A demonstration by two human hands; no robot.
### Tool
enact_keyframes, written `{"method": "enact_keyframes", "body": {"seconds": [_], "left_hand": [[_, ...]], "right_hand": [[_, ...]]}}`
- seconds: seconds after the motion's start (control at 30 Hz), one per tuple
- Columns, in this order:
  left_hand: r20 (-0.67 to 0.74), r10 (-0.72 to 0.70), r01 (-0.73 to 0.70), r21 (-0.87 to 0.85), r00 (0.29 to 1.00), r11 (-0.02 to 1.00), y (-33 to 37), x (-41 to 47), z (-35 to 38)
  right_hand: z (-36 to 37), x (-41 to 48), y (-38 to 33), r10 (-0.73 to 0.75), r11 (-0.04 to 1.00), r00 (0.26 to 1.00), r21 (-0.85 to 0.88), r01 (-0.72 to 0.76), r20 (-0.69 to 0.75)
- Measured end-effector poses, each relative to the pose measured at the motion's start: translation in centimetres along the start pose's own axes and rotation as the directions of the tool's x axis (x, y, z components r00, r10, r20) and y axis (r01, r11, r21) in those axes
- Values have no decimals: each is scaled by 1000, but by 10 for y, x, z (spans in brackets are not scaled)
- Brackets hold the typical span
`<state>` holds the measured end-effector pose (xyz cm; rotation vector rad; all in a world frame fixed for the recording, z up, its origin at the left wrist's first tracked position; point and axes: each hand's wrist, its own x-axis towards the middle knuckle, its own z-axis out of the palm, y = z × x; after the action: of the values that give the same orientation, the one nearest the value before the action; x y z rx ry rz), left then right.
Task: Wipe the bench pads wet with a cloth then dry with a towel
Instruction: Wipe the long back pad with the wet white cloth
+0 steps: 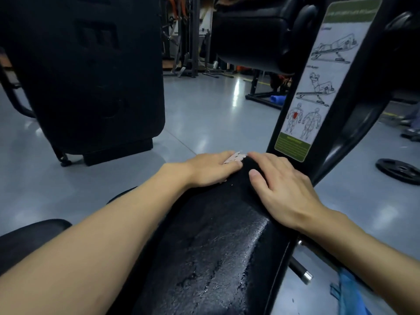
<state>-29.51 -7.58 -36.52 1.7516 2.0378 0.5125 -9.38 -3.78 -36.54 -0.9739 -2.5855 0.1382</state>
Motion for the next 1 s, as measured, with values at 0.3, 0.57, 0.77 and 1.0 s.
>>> {"method": "enact_keyframes", "body": {"seconds": [0.3, 0.57, 0.77, 1.0], "left_hand": [[-48, -82, 89, 171, 995, 981, -29, -53, -6], [-63, -199, 208, 246, 978, 947, -30, -75, -13], [1, -114, 114, 86, 993, 990, 0, -19, -2], [-211, -156, 213, 283, 965, 935, -36, -106, 1]], "right_hand": [[-6, -1, -3, 0, 993, 995, -114, 11, 97], [-1, 3, -26, -93, 990, 992, -100, 101, 85], [-3, 0, -26, -47, 999, 999, -3, 47, 18], [-5, -2, -24, -121, 975, 986, -174, 140, 114]]}}
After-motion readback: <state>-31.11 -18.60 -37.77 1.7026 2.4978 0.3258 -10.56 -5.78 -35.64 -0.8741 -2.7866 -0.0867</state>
